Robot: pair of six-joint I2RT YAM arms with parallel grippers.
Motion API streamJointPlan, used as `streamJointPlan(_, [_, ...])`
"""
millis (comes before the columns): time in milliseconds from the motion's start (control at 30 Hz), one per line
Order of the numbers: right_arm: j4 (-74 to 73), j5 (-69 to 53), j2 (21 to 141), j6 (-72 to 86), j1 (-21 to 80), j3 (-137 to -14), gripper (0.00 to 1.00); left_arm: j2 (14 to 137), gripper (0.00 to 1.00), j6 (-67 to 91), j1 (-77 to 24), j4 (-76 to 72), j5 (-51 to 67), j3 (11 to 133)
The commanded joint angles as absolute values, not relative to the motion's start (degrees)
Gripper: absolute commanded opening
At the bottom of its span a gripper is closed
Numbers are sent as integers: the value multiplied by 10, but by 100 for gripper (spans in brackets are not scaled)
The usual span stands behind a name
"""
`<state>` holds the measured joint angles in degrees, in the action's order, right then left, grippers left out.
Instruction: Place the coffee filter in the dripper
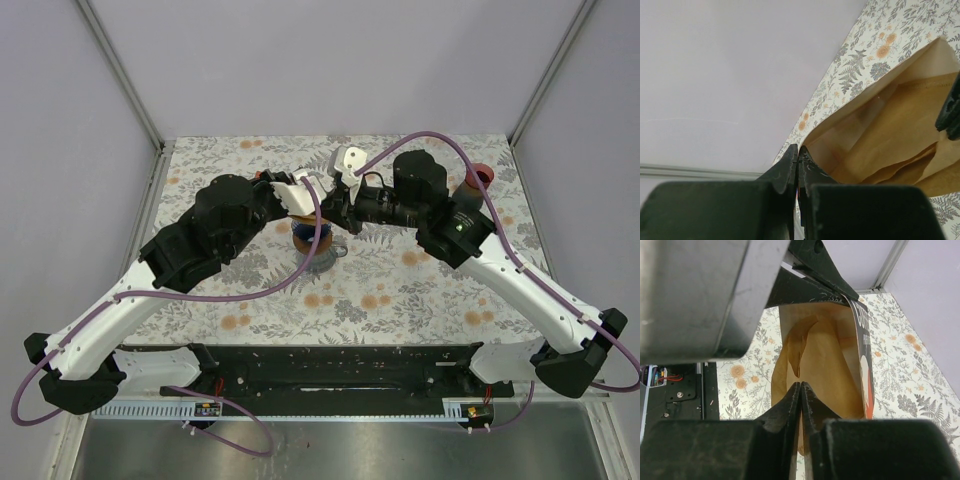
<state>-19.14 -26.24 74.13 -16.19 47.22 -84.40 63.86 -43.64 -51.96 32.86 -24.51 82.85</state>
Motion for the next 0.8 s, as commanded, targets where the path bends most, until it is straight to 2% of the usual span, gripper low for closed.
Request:
streamJointPlan(0, [-179, -286, 744, -169, 477, -853, 16, 634, 0, -435, -522, 295, -262, 837])
streamJointPlan(333, [-200, -273, 732, -163, 477, -861, 35, 632, 0, -441, -522, 292, -261, 833])
streamJointPlan(500, [-201, -258, 718, -154, 476, -874, 50, 631, 0, -444, -523, 292, -260, 831])
streamJointPlan(767, [-190, -238, 697, -142, 474, -874, 53, 633, 0, -445, -522, 292, -258, 832])
